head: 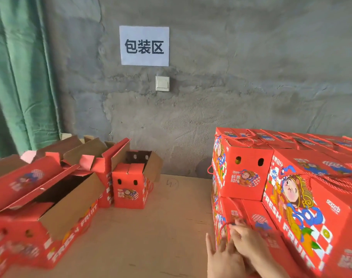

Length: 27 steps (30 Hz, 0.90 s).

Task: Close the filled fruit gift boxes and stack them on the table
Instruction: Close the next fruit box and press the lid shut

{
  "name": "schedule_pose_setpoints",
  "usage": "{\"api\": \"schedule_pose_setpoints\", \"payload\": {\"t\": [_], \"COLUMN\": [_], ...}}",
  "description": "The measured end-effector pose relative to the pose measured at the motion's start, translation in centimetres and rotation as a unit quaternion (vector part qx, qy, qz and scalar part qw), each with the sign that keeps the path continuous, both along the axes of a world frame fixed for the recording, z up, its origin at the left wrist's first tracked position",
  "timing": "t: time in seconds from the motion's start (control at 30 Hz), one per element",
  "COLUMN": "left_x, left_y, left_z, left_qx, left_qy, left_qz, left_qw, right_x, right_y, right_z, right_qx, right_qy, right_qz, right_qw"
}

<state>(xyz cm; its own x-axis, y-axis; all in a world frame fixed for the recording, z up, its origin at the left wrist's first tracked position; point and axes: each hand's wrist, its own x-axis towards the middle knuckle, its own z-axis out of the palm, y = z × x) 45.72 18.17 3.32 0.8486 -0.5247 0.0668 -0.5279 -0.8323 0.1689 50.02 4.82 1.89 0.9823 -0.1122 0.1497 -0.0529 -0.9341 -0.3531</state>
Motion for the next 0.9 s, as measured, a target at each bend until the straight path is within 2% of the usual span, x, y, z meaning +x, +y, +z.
{"api": "schedule_pose_setpoints", "payload": {"t": [0.03, 0.1, 0.13, 0.17, 0.2, 0.23, 0.27, 0.3, 0.37, 0.43, 0.5, 0.57, 0.7, 0.8, 0.87, 0.9], "left_x": [-0.5, -1.9, -2.5, -3.1, -3.3, -3.8, -4.1, -4.0, -1.0, 0.9, 3.7, 7.0, 14.4, 18.5, 20.1, 20.5], "left_y": [0.9, 4.5, 6.9, 9.5, 11.8, 14.2, 18.0, 20.9, 28.3, 34.8, 39.9, 42.9, 45.1, 45.4, 45.9, 46.3], "left_z": [-0.8, -1.9, -2.7, -3.4, -3.7, -3.0, -2.1, -1.8, -1.4, -0.8, -0.8, -0.7, -1.8, -2.7, -3.5, -4.1], "left_qx": [0.056, 0.106, 0.108, 0.086, 0.083, 0.076, 0.125, 0.121, 0.068, 0.069, 0.038, 0.029, 0.021, -0.045, -0.115, -0.142], "left_qy": [-0.130, -0.249, -0.219, -0.177, -0.091, -0.051, -0.006, -0.036, -0.105, -0.103, -0.108, -0.090, -0.017, 0.131, 0.178, 0.174], "left_qz": [0.021, 0.049, 0.045, -0.006, -0.030, -0.019, 0.008, 0.038, 0.173, 0.255, 0.287, 0.289, 0.289, 0.246, 0.235, 0.235], "left_qw": [0.990, 0.961, 0.969, 0.980, 0.992, 0.996, 0.992, 0.991, 0.977, 0.959, 0.951, 0.952, 0.957, 0.959, 0.949, 0.946], "right_x": [-0.8, -1.5, -1.5, -1.5, -1.5, -1.4, -1.3, -1.2, -0.9, -0.5, 0.2, 1.8, 5.6, 9.6, 12.7, 14.4], "right_y": [-0.1, 0.2, 0.6, 1.2, 2.0, 2.8, 3.5, 4.2, 5.5, 7.1, 9.6, 13.5, 23.6, 29.6, 32.4, 33.6], "right_z": [0.1, 0.8, 1.3, 1.9, 2.2, 2.5, 2.4, 2.1, 1.8, 1.8, 1.3, 0.2, -2.7, -4.4, -5.0, -5.1], "right_qx": [-0.027, -0.083, -0.117, -0.149, -0.179, -0.203, -0.229, -0.257, -0.313, -0.356, -0.371, -0.343, -0.214, -0.131, -0.083, -0.062], "right_qy": [0.029, 0.080, 0.094, 0.107, 0.109, 0.102, 0.094, 0.090, 0.091, 0.091, 0.098, 0.092, 0.047, 0.020, 0.038, 0.055], "right_qz": [0.017, 0.019, 0.011, 0.003, -0.001, -0.004, -0.009, -0.020, -0.054, -0.090, -0.099, -0.054, 0.075, 0.098, 0.101, 0.104], "right_qw": [0.999, 0.993, 0.989, 0.983, 0.978, 0.974, 0.969, 0.962, 0.944, 0.926, 0.918, 0.933, 0.973, 0.986, 0.991, 0.991]}}
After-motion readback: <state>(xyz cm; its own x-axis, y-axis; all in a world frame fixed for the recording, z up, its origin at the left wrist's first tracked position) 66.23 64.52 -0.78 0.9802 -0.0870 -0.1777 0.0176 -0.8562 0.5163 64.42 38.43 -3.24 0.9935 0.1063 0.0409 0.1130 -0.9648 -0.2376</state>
